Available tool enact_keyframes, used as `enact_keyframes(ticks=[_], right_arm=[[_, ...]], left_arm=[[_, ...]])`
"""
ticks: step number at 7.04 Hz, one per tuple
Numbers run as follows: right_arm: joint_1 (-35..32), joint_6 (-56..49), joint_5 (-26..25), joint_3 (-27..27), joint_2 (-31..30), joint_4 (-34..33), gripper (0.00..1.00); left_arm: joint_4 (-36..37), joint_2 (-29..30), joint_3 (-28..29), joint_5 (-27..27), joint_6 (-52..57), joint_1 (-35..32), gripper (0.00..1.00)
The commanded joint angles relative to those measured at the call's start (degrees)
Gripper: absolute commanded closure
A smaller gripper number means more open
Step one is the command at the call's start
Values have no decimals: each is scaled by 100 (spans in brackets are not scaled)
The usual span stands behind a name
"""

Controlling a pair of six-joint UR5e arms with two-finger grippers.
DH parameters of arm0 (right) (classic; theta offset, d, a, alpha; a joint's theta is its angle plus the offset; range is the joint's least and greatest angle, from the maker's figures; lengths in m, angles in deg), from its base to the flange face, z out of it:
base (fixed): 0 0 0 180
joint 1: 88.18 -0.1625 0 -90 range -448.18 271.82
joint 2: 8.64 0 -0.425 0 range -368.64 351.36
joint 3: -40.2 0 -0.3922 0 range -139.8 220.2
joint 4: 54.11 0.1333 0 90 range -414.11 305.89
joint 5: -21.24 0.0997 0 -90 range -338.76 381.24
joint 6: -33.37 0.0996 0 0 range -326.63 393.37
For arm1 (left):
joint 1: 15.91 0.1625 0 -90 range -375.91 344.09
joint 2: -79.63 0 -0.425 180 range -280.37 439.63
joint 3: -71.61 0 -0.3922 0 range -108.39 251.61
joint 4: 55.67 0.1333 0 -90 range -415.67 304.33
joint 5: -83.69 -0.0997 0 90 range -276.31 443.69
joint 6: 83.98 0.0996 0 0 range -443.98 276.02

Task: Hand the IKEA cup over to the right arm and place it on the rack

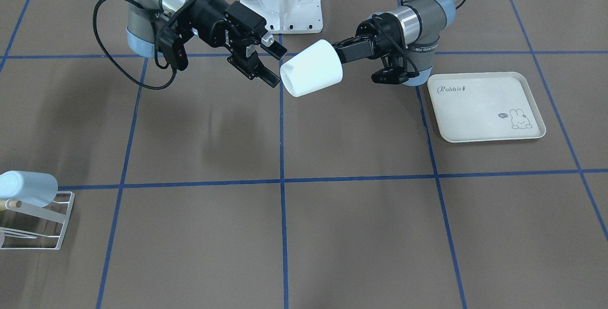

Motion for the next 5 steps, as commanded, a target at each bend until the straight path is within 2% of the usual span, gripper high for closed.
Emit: enact_keyframes(ticks=[1,5], right_arm=[[-8,-7,0,-49,2,7,0],[-8,-7,0,-49,2,7,0]], left_arm=[[63,104,18,-14,2,34,100],[274,254,27,-259,11,333,100]])
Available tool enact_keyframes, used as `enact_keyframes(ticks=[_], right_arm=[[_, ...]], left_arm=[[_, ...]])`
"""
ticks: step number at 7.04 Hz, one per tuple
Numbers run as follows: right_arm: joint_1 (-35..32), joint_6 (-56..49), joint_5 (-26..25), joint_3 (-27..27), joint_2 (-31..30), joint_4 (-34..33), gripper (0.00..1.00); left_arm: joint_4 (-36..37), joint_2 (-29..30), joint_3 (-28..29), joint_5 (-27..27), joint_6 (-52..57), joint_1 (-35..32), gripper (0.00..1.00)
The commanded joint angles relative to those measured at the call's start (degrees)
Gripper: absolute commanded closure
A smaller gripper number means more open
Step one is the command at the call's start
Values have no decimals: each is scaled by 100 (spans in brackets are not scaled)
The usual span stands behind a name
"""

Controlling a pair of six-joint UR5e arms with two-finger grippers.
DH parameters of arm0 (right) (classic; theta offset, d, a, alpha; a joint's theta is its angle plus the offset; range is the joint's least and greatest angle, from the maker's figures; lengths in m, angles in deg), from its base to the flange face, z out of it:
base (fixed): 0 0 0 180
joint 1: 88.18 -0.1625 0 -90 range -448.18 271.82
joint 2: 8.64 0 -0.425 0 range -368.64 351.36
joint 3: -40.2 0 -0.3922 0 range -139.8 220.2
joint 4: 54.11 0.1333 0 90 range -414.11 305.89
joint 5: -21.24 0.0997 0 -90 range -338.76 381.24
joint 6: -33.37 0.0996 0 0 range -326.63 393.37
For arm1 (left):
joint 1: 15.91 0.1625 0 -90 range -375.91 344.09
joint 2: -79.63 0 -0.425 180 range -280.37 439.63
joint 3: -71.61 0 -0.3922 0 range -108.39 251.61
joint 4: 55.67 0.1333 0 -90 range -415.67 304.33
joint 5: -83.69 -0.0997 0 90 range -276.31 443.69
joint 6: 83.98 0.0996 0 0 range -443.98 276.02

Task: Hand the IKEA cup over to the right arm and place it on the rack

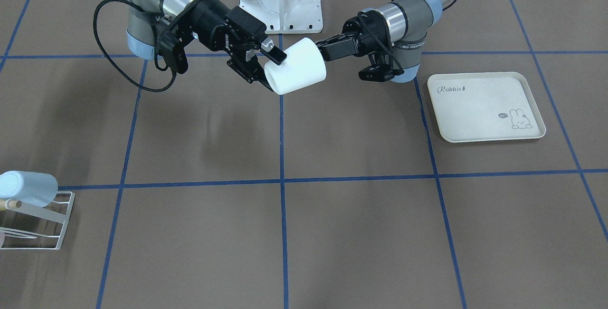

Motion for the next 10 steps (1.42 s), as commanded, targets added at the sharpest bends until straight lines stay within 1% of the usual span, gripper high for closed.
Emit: enact_keyframes(ticks=[1,7,10], right_arm=[[0,0,0,0,0,0,0],[0,9,-9,0,0,0,2],[9,0,-9,-44,0,0,3]], left_arm=[[54,51,0,-100,12,105,100],[54,60,-8,-109,3,167,100],[54,122,-8,-232,3,167,100]])
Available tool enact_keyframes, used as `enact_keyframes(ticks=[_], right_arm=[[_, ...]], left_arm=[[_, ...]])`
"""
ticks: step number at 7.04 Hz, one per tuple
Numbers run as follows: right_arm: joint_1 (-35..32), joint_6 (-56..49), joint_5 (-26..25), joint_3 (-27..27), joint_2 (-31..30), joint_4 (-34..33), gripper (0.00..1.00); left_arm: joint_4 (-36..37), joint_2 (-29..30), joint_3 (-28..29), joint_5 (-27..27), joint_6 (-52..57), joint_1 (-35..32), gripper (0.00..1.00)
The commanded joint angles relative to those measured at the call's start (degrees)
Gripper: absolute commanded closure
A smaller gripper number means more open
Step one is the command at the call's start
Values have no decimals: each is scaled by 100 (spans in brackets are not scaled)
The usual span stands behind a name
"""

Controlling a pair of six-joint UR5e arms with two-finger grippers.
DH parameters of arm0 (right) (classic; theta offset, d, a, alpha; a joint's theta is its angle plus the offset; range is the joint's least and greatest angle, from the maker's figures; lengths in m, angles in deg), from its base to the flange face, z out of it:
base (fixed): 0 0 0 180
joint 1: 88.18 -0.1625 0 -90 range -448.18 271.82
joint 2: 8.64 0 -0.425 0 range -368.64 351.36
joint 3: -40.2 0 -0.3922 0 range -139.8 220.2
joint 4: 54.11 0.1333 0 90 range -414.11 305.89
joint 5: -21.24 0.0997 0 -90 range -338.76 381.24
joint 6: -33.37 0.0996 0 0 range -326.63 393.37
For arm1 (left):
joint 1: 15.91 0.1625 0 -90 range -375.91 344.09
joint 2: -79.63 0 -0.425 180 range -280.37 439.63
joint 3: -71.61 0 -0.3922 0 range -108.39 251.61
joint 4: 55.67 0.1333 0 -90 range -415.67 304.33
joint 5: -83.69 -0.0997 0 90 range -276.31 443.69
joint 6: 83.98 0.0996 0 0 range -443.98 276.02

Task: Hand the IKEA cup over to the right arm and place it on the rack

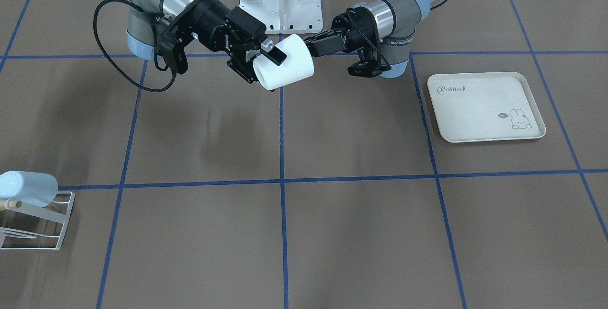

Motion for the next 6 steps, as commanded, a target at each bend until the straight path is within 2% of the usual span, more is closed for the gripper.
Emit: enact_keyframes(ticks=[1,2,3,4,5,6], right_arm=[[3,-1,0,-16,0,9,3],[12,-1,0,-16,0,9,5],[12,8,0,-16,0,9,31],[3,-1,9,-16,-9,18,78],[3,8,-9,-7,0,18,100],[-5,-1,-26,-16,-9,96,100]], left_arm=[[-4,16,-3,-34,0,1,100],[5,16,6,-34,0,27,100],[5,16,15,-42,0,53,100],[5,16,23,-60,0,53,100],[-4,7,23,-60,17,53,32],[-12,15,-3,-60,409,45,0]])
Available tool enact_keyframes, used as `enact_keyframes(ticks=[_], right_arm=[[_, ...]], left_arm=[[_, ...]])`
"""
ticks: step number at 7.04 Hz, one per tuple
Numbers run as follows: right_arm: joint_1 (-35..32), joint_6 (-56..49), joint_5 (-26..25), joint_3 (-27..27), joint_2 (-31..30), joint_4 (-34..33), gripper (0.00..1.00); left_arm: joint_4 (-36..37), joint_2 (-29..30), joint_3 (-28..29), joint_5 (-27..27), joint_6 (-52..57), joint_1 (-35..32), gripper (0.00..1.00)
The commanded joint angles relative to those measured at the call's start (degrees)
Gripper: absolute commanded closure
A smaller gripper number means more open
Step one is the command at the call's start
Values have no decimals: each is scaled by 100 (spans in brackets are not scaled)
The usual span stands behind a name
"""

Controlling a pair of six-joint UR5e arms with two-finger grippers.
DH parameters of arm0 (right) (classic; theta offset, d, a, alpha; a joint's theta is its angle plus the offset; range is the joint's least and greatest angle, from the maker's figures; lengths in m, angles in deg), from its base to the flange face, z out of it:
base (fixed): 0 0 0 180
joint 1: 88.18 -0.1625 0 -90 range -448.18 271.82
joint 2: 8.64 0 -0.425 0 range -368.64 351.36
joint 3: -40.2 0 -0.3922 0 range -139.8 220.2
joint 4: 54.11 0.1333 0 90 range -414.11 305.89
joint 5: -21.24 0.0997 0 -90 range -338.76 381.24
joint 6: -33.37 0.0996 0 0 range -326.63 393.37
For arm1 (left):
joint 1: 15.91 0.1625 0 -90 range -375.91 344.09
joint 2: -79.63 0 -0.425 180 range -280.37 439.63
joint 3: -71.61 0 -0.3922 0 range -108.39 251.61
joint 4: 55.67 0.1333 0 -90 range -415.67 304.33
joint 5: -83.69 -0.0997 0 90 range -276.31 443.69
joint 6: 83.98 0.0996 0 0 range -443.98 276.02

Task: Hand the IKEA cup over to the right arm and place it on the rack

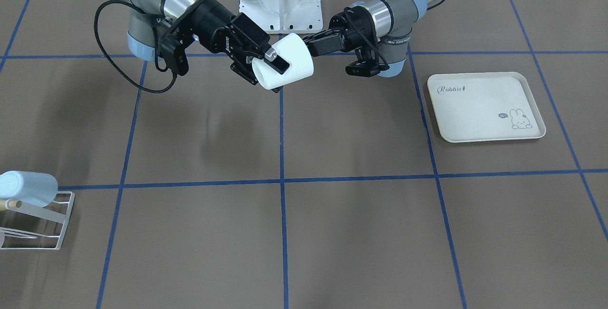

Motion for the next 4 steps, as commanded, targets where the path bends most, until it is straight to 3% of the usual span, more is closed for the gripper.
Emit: enact_keyframes(ticks=[1,4], right_arm=[[-14,-5,-24,-5,-7,74,100],[-101,-23,-173,-5,-15,65,100]], left_arm=[[-29,-4,-29,-4,826,-7,0],[-38,-30,-55,22,884,-7,0]])
